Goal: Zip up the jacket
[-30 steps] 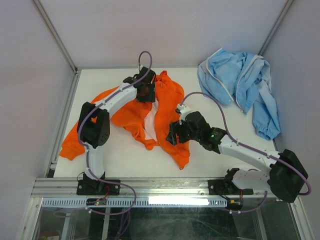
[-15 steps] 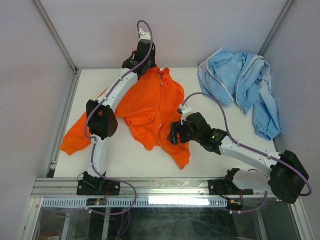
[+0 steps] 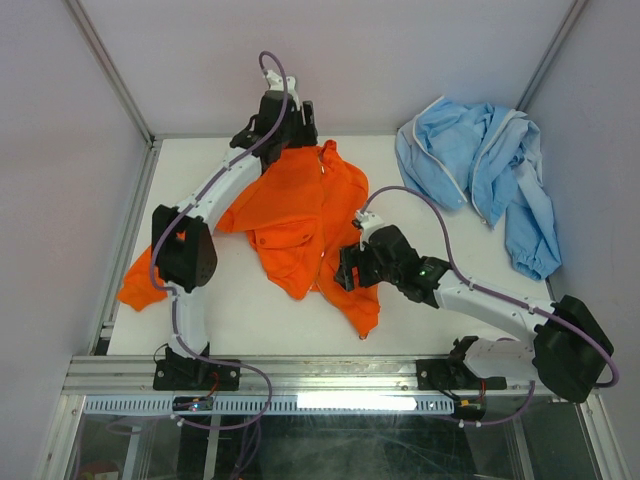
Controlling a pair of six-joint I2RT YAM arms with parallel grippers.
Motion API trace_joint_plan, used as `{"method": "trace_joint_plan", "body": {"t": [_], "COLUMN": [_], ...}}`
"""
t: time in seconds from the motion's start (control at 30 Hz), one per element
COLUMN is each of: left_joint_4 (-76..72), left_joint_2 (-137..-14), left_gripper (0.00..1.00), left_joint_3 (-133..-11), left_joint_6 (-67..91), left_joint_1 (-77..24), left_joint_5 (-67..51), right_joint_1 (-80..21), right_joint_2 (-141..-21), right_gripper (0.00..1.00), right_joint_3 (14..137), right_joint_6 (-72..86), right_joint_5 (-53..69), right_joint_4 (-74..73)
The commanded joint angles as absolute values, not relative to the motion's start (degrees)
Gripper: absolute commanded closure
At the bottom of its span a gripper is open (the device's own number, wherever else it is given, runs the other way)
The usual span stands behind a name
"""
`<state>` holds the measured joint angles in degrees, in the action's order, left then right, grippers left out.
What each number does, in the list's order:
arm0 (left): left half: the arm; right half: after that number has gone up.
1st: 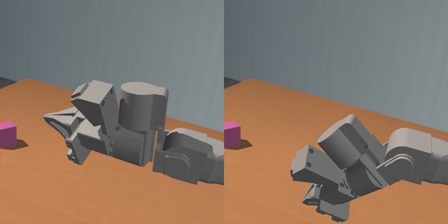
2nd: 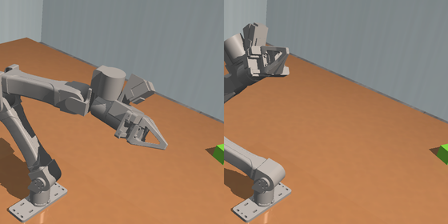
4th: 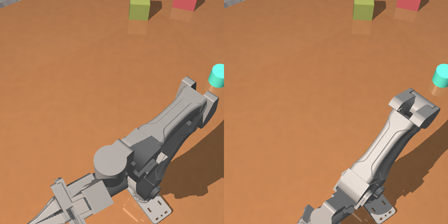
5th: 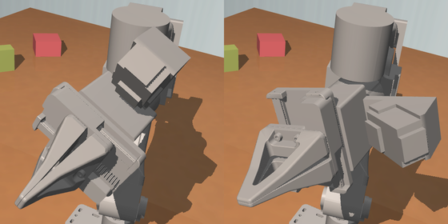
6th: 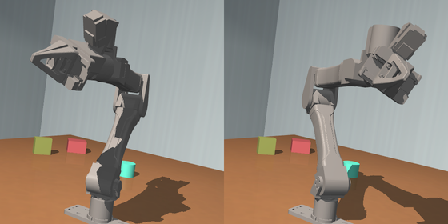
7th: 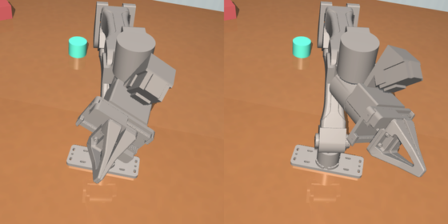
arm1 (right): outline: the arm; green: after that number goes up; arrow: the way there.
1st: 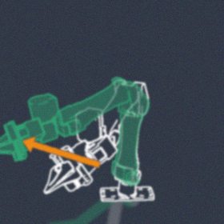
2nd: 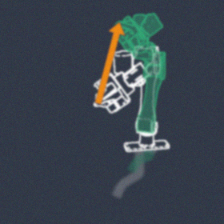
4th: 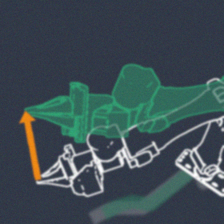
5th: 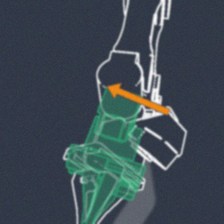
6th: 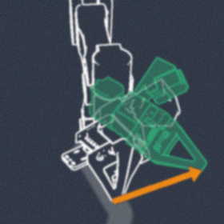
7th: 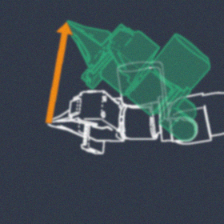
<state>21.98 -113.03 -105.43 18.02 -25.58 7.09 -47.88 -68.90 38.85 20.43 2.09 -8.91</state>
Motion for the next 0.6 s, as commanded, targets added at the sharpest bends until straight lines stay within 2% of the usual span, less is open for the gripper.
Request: {"method": "trace_joint_plan", "body": {"t": [0.0,0.17,0.27,0.43,0.57], "left_joint_4": [20.0,19.3,17.8,15.8,12.7], "left_joint_2": [-93.3,-78.1,-73.9,-76.3,-80.7], "left_gripper": [0.34,0.35,0.38,0.42,0.48], "left_joint_3": [-89.2,-67.6,-58.0,-50.6,-45.0], "left_joint_6": [26.6,32.9,35.4,35.9,37.0], "left_joint_1": [-27.7,-30.6,-33.1,-38.8,-39.2], "left_joint_5": [3.6,4.3,2.7,2.1,1.2], "right_joint_1": [-48.6,-49.3,-49.3,-49.2,-48.0], "right_joint_2": [-71.1,-74.6,-78.7,-85.8,-90.1], "right_gripper": [0.27,0.28,0.31,0.36,0.51], "right_joint_3": [42.3,43.8,45.9,47.9,49.9], "right_joint_6": [19.3,18.1,17.4,18.4,20.3], "right_joint_5": [4.6,5.5,4.7,-1.6,-7.6], "right_joint_4": [-9.3,-9.3,-9.9,-8.6,-8.3]}}
